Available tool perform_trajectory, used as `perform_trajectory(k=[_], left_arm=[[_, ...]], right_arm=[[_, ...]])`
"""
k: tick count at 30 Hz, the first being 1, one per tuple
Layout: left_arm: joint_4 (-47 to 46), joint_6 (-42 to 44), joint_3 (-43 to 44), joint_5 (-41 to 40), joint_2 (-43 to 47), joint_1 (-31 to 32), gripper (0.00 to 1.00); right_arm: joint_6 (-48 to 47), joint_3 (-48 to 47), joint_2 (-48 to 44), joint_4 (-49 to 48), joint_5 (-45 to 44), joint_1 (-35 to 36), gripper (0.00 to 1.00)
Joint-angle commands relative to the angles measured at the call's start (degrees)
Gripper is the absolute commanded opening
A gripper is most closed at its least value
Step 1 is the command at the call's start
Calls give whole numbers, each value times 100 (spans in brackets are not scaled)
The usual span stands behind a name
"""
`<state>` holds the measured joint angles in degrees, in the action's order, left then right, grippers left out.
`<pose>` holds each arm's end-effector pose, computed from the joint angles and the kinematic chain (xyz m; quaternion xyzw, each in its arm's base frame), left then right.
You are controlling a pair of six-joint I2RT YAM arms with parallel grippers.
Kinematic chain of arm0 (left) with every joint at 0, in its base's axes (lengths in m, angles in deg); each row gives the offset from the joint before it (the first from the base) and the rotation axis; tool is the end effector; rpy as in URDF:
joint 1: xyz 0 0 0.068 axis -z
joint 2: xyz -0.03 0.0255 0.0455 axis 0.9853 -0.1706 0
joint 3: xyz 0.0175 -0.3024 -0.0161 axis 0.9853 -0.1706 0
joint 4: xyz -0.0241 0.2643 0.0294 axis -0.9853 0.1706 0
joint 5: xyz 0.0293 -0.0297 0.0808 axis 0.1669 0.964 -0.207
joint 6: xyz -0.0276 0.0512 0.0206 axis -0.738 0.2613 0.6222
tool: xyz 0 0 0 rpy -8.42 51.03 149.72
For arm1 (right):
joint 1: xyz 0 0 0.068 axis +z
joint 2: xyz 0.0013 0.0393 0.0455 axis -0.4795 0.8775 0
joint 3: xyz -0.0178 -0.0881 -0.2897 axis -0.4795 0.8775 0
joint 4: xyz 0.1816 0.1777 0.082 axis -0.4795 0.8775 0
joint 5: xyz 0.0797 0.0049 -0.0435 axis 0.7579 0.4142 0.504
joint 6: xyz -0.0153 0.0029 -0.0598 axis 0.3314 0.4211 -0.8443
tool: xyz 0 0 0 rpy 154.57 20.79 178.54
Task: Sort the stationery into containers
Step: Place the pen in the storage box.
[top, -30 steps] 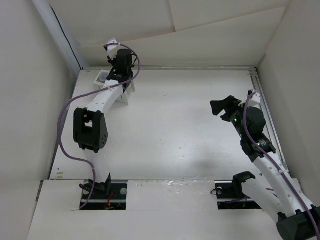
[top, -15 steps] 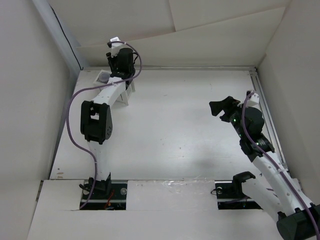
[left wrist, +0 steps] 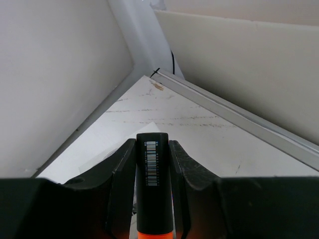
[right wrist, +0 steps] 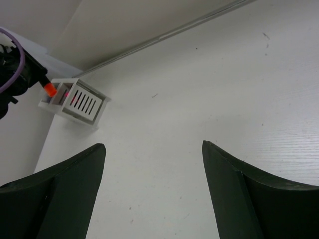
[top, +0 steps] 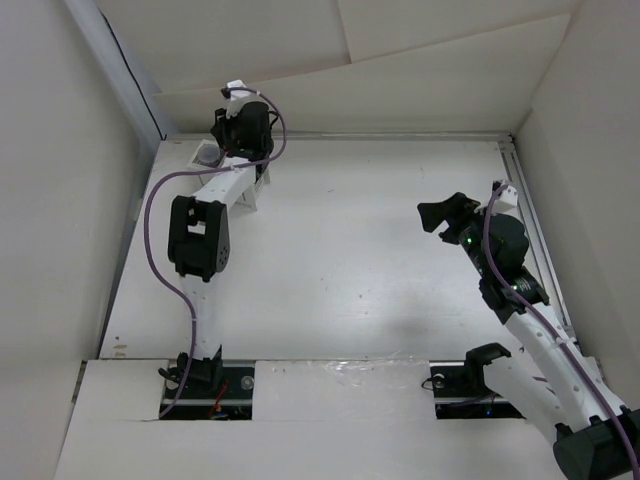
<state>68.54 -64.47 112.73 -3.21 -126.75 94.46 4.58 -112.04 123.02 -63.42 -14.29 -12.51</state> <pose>0.5332 -0.0970 0.3179 -0.2020 0.6946 0.2731 0.6342 0.1772 0.0496 0.3385 0.1238 0.7403 0.2633 0.6060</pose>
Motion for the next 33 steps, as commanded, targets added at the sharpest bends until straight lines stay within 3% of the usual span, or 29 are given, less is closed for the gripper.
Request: perform_trajectory(k=[1, 13, 22, 33], left_arm=[[-545, 410, 119, -289, -11, 57, 10], [-1064, 939, 172, -702, -354, 294, 15], [-1012, 729, 14, -702, -241, 294, 42], [-442, 272, -31, -465, 559, 417, 63]], right_arm=[[-21, 1, -28, -350, 90, -32, 84], [-21, 1, -90, -402, 143, -32, 84], [-21, 1, -90, -402, 196, -32, 84], [-21, 1, -37, -455, 301, -32, 84]])
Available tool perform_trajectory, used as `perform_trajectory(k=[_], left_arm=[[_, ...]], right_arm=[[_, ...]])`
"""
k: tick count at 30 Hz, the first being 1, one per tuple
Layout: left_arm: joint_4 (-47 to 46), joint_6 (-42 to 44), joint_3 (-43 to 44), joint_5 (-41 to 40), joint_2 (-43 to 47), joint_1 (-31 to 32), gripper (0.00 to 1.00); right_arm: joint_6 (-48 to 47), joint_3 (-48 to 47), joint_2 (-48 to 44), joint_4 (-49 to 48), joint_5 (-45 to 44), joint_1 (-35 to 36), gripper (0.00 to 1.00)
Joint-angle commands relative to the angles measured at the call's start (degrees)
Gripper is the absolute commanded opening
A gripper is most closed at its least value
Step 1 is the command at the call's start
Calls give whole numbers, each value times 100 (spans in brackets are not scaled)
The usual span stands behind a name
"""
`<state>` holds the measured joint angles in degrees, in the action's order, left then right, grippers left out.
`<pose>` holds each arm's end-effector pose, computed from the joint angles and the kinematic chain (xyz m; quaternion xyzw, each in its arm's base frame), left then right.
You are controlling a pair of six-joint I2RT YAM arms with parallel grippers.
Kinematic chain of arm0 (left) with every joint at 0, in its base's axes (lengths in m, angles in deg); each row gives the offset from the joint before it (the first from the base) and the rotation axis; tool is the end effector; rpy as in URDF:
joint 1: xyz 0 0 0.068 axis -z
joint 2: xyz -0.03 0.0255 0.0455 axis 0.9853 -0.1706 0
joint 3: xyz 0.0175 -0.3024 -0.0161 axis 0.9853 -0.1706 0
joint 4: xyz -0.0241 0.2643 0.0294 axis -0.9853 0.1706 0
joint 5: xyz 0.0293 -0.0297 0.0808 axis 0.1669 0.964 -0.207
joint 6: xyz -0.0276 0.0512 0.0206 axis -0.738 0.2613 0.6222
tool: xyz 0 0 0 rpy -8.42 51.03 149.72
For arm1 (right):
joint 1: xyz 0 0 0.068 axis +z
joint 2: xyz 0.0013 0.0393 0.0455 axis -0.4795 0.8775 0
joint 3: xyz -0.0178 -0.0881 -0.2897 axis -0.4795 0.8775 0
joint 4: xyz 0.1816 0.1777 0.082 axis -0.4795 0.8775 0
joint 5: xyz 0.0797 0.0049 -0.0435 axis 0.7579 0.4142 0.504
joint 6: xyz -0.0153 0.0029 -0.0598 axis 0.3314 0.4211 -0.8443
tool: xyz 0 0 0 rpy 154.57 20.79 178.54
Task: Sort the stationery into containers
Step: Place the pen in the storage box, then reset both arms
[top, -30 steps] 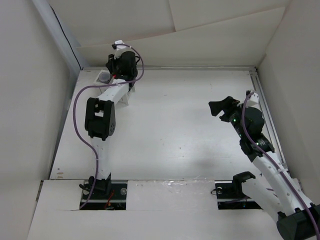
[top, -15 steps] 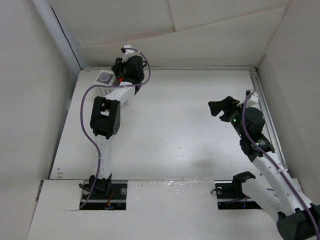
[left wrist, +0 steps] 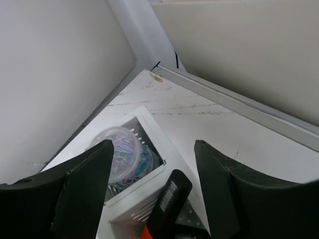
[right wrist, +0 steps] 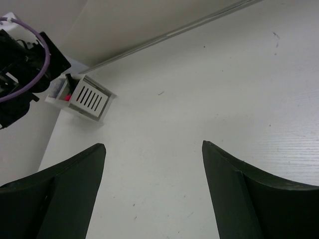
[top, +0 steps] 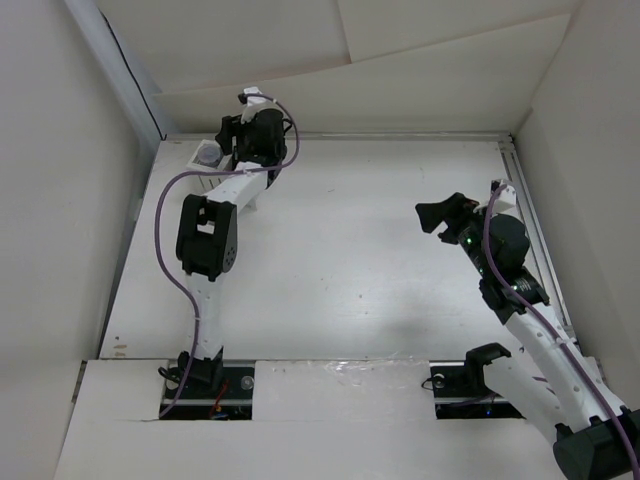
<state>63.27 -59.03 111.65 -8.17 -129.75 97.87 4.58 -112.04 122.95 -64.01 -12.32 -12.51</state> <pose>0.5333 -0.1284 0.2932 -0.1816 0.6943 0.3094 0.6239 0.1766 0.0511 0.3399 0.1120 0.7384 0.2769 0.6046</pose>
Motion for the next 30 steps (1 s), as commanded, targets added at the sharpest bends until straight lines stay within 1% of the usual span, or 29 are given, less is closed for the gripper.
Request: perform_trajectory(k=[1, 3, 5, 6, 7, 8, 9, 10, 11, 12, 13, 14, 15, 16, 18, 19, 21, 22, 23, 24, 25, 28, 29, 30], left_arm=[[156, -343, 138, 32, 964, 76, 63], [323, -580, 199, 294, 1350, 216, 74], [735, -852, 348, 644, 1605, 269, 84], [1067, -1158, 480, 803, 1867, 270, 96], [1279, -1352, 481, 962, 1992, 270, 100], [1499, -1581, 612, 1137, 2115, 270, 100], [1675, -1800, 613, 1522, 2394, 270, 100], [1834, -2246, 613, 1691, 2562, 270, 100], [1922, -2407, 326, 1910, 2747, 270, 100], [1923, -2505, 105, 2487, 2949, 270, 100], [1827, -2619, -132, 2710, 3369, 270, 100], [1748, -2855, -378, 2921, 3582, 270, 100], [1652, -2927, -824, 3202, 3766, 270, 100], [1651, -3023, -1011, 3613, 4073, 270, 100], [1790, -3217, -1363, 3985, 4347, 322, 100], [1791, -3470, -1765, 4265, 4470, 322, 100], [1862, -3560, -2241, 4618, 4909, 322, 100], [1775, -3647, -2818, 4750, 5076, 322, 100], [1687, -3700, -3128, 5004, 5443, 322, 100], [1590, -3701, -3427, 5067, 5647, 322, 100], [1450, -3701, -3996, 5120, 5867, 322, 100], [1238, -3806, -4790, 5357, 6728, 322, 100], [1185, -3946, -5227, 5419, 7087, 322, 100], [1185, -3947, -5397, 5419, 7238, 322, 100]], right_arm=[[-21, 1, -30, -396, 104, -32, 84], [-21, 1, -30, -396, 156, -32, 84], [-21, 1, -30, -396, 157, -32, 84], [-21, 1, -30, -396, 157, -32, 84], [-21, 1, -30, -396, 157, -32, 84], [-21, 1, -30, -396, 157, -32, 84], [-21, 1, -30, -396, 209, -32, 86], [-21, 1, -30, -396, 210, -32, 86], [-21, 1, 22, -396, 271, -32, 96], [-21, 1, 22, -396, 271, 20, 100], [-21, 1, 75, -396, 271, 21, 100], [-21, 1, 75, -396, 271, 21, 100], [-73, 1, 127, -396, 271, 21, 100], [-74, 1, 189, -396, 271, 21, 100], [-143, 1, 250, -396, 350, 21, 100], [-144, 1, 303, -396, 429, 21, 100], [-144, -61, 356, -396, 579, 21, 100], [-196, -61, 409, -448, 657, 21, 100], [-197, -61, 409, -449, 710, 73, 100], [-197, -61, 409, -449, 711, 73, 100], [-258, -61, 409, -449, 711, 73, 100], [-258, -61, 409, -449, 772, 73, 100], [-258, -61, 409, -449, 772, 126, 100], [-258, -61, 409, -449, 711, 126, 100]])
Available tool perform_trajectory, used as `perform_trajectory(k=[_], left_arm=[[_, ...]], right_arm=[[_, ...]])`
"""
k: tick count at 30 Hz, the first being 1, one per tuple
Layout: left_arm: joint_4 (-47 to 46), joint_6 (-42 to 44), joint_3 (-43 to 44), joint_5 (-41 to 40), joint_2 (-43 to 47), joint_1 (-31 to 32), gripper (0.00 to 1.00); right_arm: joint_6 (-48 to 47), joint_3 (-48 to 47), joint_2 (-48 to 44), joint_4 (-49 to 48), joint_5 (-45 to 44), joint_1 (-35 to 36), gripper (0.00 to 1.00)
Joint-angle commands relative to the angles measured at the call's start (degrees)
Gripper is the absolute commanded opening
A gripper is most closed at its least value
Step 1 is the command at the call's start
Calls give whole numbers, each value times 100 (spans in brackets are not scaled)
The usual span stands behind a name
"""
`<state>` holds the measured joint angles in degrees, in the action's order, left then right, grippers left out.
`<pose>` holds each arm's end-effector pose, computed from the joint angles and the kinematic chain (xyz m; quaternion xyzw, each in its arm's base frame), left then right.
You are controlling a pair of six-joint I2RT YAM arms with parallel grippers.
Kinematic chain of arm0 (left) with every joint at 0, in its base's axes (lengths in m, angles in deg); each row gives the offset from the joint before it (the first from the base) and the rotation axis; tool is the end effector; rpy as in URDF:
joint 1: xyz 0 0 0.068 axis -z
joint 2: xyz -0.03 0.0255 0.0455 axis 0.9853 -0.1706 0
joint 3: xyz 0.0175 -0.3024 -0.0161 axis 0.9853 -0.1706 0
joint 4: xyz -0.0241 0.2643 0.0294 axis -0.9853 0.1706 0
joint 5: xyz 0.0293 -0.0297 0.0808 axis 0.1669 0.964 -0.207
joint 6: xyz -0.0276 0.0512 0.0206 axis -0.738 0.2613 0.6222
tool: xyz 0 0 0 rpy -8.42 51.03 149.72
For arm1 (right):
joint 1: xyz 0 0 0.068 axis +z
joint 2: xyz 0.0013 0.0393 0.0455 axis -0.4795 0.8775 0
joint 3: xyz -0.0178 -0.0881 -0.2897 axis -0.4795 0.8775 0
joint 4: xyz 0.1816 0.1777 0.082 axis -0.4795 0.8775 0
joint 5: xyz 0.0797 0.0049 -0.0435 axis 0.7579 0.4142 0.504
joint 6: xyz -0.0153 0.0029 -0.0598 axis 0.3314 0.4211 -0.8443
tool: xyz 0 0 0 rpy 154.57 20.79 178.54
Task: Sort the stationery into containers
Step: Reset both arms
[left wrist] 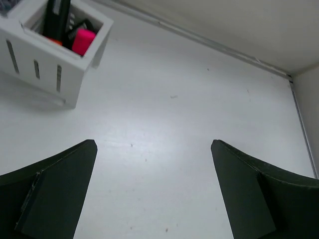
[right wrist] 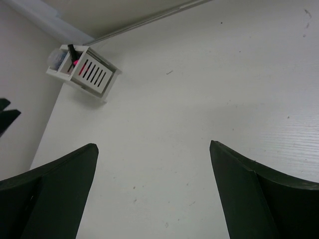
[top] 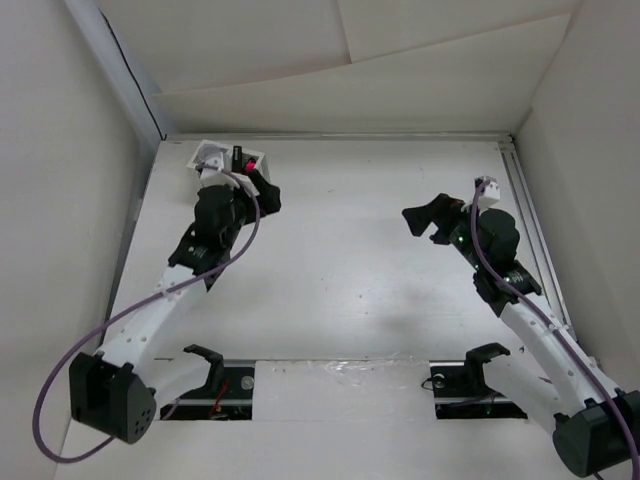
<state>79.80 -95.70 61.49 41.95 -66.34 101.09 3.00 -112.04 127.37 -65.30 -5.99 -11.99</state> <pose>0.2491 -0.0878 0.3710 -0.0942 0.7402 -0.2228 0.6274 0.1911 0.0625 0.3293 0.0654 0.7616 0.3010 0.5702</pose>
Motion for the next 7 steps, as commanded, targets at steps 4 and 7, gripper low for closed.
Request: perform_trajectory(k=[4, 7], left_arm=[[-529, -279, -1111, 758, 1451, 1, 100], [-529, -507, -1471, 707, 1759, 1, 100]], right_arm=[[-153, -61, -85, -320, 24, 74, 100], [-154, -61, -85, -320, -98, 74, 100]])
